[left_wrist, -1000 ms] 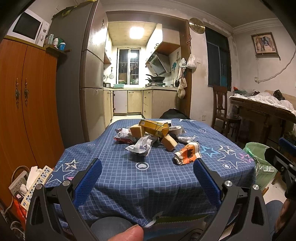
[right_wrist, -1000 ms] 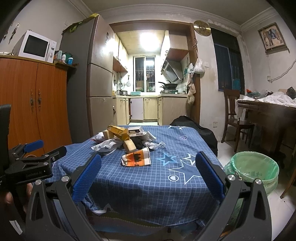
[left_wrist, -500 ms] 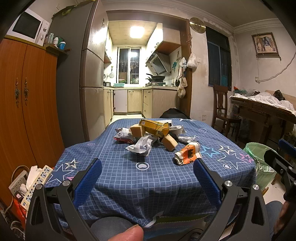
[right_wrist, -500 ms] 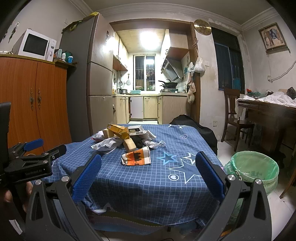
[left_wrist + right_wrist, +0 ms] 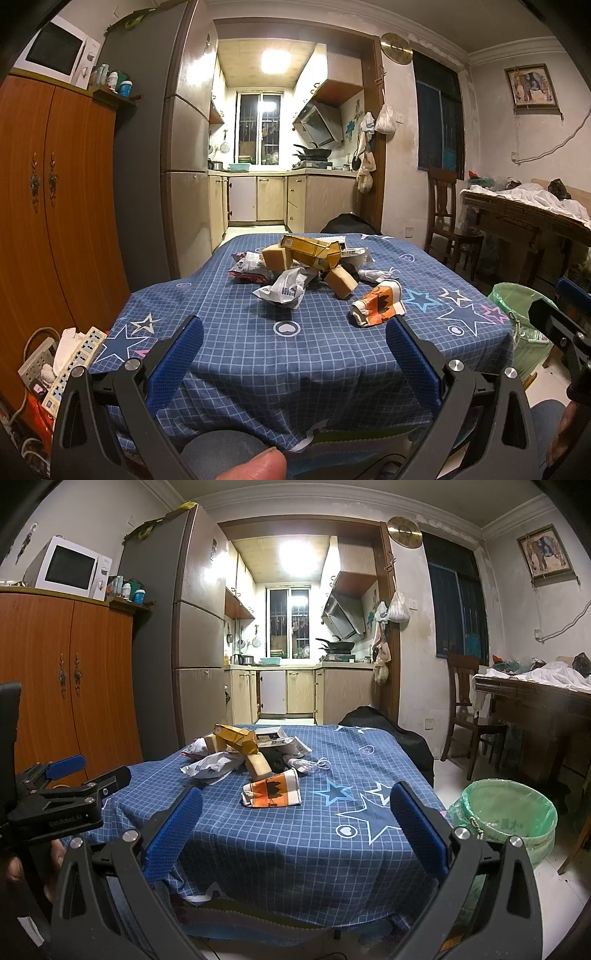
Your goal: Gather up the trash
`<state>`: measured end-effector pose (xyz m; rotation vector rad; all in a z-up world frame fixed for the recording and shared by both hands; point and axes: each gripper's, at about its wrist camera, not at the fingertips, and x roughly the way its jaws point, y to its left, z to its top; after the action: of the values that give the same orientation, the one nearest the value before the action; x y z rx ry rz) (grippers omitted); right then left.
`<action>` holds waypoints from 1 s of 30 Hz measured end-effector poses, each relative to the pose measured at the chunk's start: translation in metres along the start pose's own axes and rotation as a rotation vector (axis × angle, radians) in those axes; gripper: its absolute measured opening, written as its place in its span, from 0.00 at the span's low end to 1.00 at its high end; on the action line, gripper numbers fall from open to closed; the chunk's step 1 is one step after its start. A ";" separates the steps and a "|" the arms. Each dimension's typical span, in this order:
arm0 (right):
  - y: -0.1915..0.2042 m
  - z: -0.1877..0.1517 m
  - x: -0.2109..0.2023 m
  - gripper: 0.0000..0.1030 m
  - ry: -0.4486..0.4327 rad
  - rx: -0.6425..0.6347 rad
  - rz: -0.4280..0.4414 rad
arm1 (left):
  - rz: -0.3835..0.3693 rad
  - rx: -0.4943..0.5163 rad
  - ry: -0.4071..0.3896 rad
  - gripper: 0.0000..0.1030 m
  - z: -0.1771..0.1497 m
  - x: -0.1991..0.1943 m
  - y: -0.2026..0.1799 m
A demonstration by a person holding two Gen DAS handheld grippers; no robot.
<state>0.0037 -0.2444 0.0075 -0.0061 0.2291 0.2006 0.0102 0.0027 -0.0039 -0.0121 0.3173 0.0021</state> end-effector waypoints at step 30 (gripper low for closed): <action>0.001 0.001 0.011 0.95 0.021 -0.027 0.006 | -0.017 0.002 0.075 0.95 -0.005 0.024 0.008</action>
<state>0.0146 -0.2415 0.0054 -0.0347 0.2469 0.2100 0.0317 0.0107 -0.0163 -0.0124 0.3918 -0.0157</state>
